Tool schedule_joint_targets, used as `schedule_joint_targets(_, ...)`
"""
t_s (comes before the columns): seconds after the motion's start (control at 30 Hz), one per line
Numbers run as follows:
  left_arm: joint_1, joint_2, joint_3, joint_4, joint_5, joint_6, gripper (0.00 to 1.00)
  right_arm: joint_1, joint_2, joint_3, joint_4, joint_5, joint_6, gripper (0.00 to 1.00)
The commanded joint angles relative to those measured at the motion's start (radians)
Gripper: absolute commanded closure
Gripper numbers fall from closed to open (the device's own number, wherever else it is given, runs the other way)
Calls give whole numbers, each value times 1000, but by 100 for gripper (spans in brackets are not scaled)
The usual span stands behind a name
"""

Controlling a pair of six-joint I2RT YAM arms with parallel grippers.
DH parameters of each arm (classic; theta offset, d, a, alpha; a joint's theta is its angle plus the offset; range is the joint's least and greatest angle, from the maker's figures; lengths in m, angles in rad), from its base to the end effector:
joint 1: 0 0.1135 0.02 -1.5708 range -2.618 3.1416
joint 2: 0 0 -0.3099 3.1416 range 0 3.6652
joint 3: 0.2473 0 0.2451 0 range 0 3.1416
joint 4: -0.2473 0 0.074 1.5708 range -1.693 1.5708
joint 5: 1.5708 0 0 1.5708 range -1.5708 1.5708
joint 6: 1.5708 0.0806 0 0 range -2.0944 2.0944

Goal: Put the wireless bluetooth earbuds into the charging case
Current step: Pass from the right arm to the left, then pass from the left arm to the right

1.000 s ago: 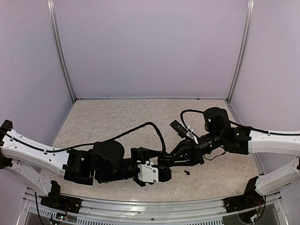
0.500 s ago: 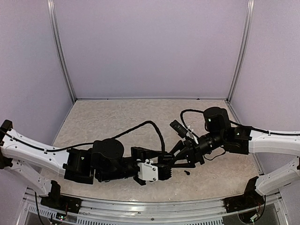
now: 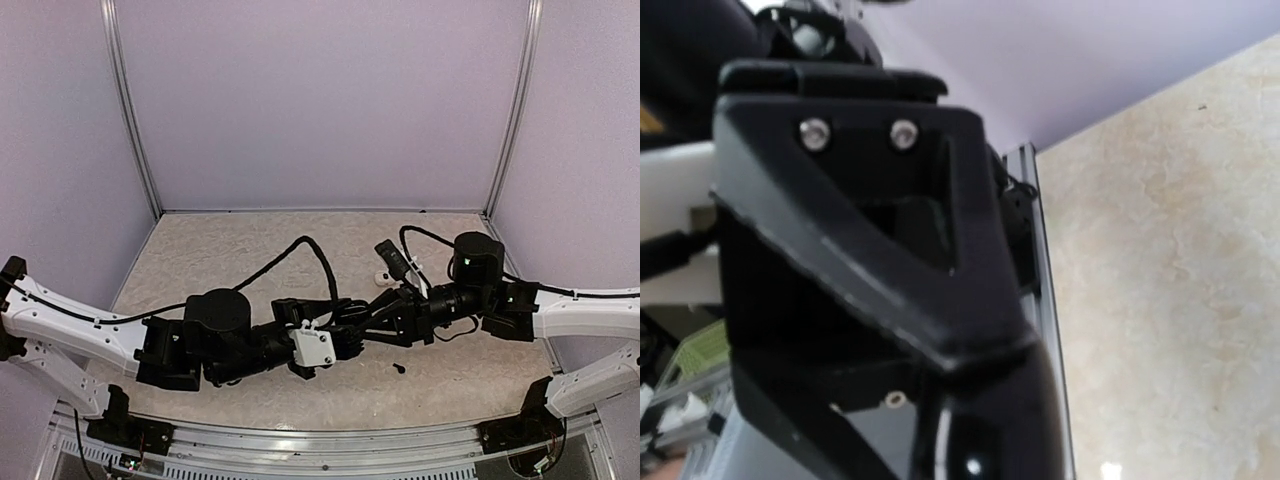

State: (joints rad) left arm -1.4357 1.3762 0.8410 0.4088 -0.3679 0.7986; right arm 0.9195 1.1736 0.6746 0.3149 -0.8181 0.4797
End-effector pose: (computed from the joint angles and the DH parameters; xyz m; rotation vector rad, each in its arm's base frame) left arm 0.0749 -0.3361 0.3291 1.3804 0.9774 -0.1656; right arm 0.1135 0.2459 0.3146 -1.0936 1.7226 1.6638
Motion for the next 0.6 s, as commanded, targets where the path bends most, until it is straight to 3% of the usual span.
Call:
schedule_joint_targets(0.0,-10,12,1,117,-20,17,67,-1,-21,-50,166,81,106,65)
schedule_joint_targets(0.27,-11,2,-13,138,-8,28,69,-8,-42,-122,302,96,186,57)
schedule_joint_targets(0.57,-9,-2,-10,132,1,22,70,-19,-67,-148,345,91,188,51)
